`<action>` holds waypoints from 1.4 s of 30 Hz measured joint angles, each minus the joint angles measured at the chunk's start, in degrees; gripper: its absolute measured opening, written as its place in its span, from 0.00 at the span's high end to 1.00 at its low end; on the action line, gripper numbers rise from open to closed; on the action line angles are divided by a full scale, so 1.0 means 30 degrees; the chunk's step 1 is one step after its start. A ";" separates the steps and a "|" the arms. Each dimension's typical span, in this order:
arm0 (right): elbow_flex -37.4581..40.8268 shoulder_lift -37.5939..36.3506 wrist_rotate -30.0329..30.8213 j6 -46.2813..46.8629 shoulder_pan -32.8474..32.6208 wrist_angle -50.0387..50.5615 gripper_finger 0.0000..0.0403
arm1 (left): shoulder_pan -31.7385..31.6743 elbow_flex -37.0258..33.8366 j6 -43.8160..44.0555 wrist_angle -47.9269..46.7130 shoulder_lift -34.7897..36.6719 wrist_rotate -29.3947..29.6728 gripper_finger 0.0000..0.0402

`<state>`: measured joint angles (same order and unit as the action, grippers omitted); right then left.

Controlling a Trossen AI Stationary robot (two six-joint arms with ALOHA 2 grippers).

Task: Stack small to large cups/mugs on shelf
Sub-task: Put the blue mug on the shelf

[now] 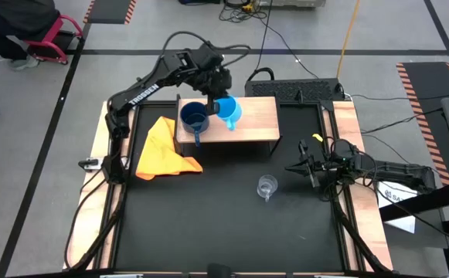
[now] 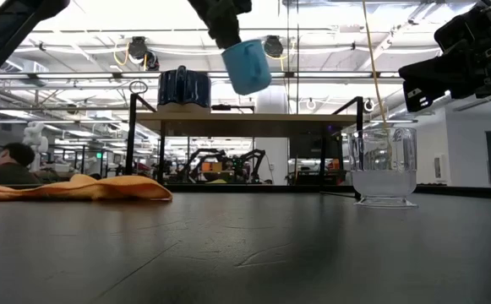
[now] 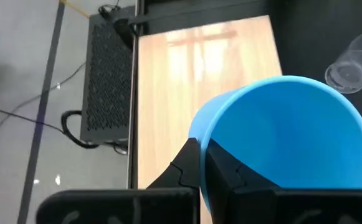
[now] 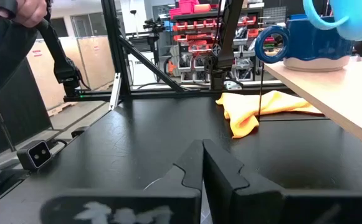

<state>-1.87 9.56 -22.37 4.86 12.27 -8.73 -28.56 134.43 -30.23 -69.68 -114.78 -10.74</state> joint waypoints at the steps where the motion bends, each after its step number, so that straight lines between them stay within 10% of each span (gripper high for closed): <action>1: 0.0000 -0.0001 0.0001 0.0006 0.0000 0.0006 1.00 | 0.0104 0.0007 -0.0076 0.0159 -0.0080 0.0000 0.99; 42: 0.0000 -0.0007 0.0000 0.0138 0.0000 0.0095 1.00 | 0.0610 -0.1064 -0.2911 -0.1719 -0.0757 -0.1239 0.99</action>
<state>-1.87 9.54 -22.37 5.28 12.27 -8.45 -26.73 131.24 -38.97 -74.84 -117.05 -14.46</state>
